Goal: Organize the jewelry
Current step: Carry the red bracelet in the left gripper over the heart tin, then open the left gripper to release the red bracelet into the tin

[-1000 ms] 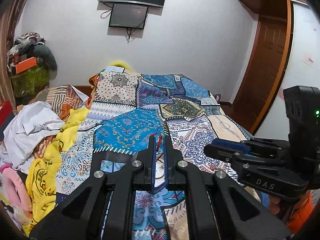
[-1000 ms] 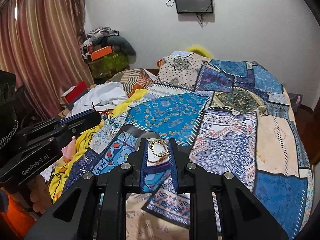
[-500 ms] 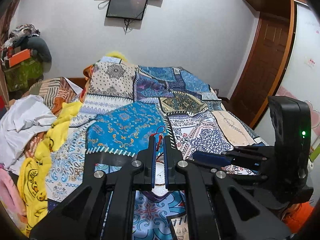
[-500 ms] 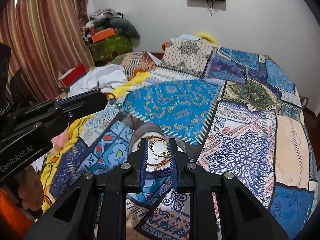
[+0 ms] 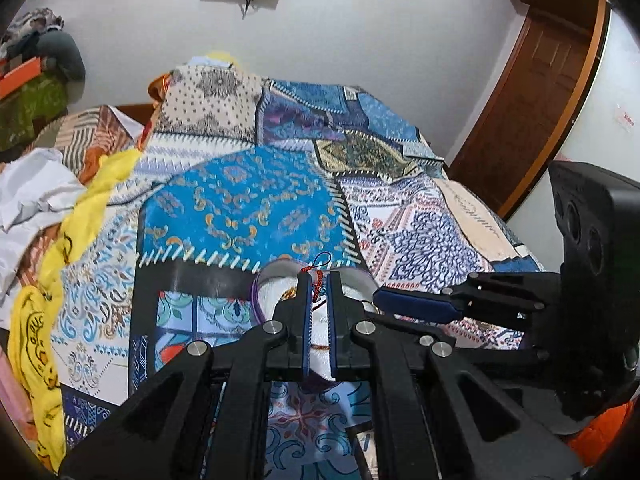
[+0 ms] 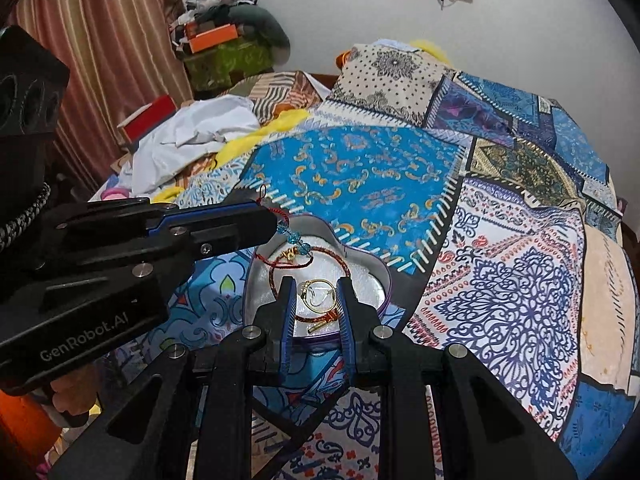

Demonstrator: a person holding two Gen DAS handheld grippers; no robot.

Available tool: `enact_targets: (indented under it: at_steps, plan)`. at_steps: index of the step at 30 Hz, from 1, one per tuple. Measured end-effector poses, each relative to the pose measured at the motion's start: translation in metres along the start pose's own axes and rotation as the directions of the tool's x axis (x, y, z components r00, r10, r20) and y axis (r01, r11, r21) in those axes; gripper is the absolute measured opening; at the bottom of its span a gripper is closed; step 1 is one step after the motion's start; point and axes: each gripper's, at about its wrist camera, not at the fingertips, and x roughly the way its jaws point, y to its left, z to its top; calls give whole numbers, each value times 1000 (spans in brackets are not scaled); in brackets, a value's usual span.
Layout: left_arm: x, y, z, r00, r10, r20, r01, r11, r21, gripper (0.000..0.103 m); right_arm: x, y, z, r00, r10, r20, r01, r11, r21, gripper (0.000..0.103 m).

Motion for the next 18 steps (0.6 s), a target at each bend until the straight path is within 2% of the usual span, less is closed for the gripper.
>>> enact_targets:
  at_steps: [7, 13, 18]
  plan:
    - [4, 6, -7, 999, -8, -44, 8, 1000, -11, 5, 8, 4, -1, 1000, 5, -28, -6, 1000, -18, 18]
    - [-7, 4, -11, 999, 32, -35, -32, 999, 19, 6, 13, 8, 0, 999, 15, -41, -16, 999, -29, 18]
    - [-18, 6, -15, 997, 80, -21, -79, 996, 29, 13, 16, 15, 0, 999, 10, -48, -12, 999, -53, 18]
